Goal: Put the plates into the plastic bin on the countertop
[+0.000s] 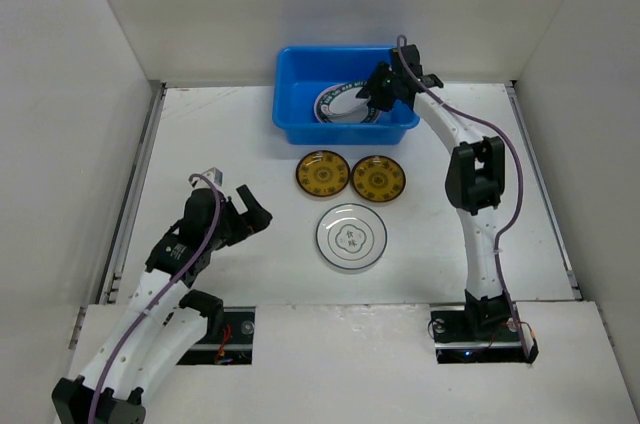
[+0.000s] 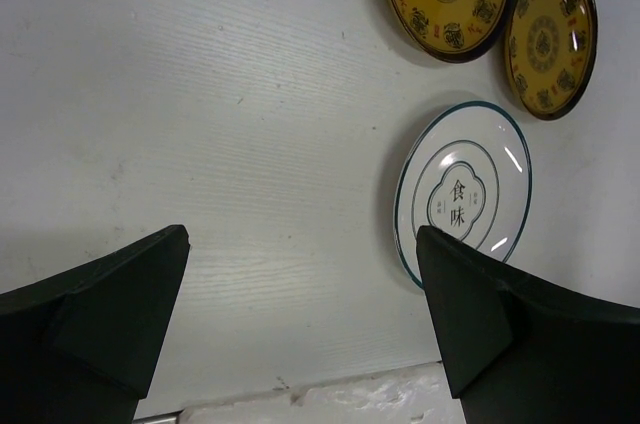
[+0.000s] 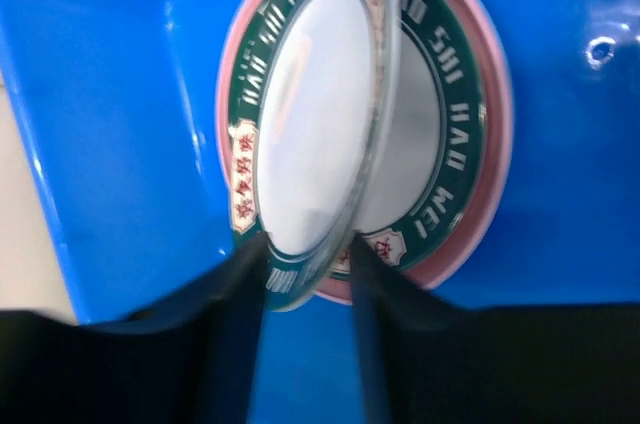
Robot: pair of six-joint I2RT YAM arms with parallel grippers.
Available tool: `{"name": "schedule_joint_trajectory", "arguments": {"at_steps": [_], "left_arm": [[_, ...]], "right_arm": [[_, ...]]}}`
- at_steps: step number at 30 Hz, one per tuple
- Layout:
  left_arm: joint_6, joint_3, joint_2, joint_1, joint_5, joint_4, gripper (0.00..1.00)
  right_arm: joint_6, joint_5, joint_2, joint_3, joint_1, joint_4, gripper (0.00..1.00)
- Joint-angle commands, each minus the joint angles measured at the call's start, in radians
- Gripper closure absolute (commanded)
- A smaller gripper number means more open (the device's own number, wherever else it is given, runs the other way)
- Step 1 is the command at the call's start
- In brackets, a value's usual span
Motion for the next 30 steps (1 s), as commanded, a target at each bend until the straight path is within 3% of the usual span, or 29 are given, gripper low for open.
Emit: {"name": "schedule_joint_trajectory", "arguments": {"at_steps": [1,5,9,19,26,30], "left_arm": [[-0.030,-0.013,-0.001,-0.004,0.029,0.038,0.00],[-0.030,-0.021,0.029,-0.006,0.061,0.073,0.00],[-0.033,-0.036,0.078,-0.006,0.130,0.142,0.00],[-0.080,-0.081,0.189,-0.006,0.271,0.338,0.00],[-0.137,-0.163,0.252,-0.035,0.329,0.479,0.00],[-0.151,-0.223,0.284,-0.070,0.357,0.551,0.02]], "right_arm": [[-0.049,0.046,-0.013,0.053,0.019,-0.014,0.47],[-0.091,0.100,-0.050,0.037,0.028,-0.051,0.24],[-0.138,0.142,-0.103,0.021,0.039,-0.103,0.16],[-0.284,0.290,-0.297,-0.025,0.096,-0.200,0.12],[-0.263,0.281,-0.654,-0.421,0.119,0.008,0.10],[-0.263,0.277,-0.812,-0.613,0.134,0.039,0.10]]}}
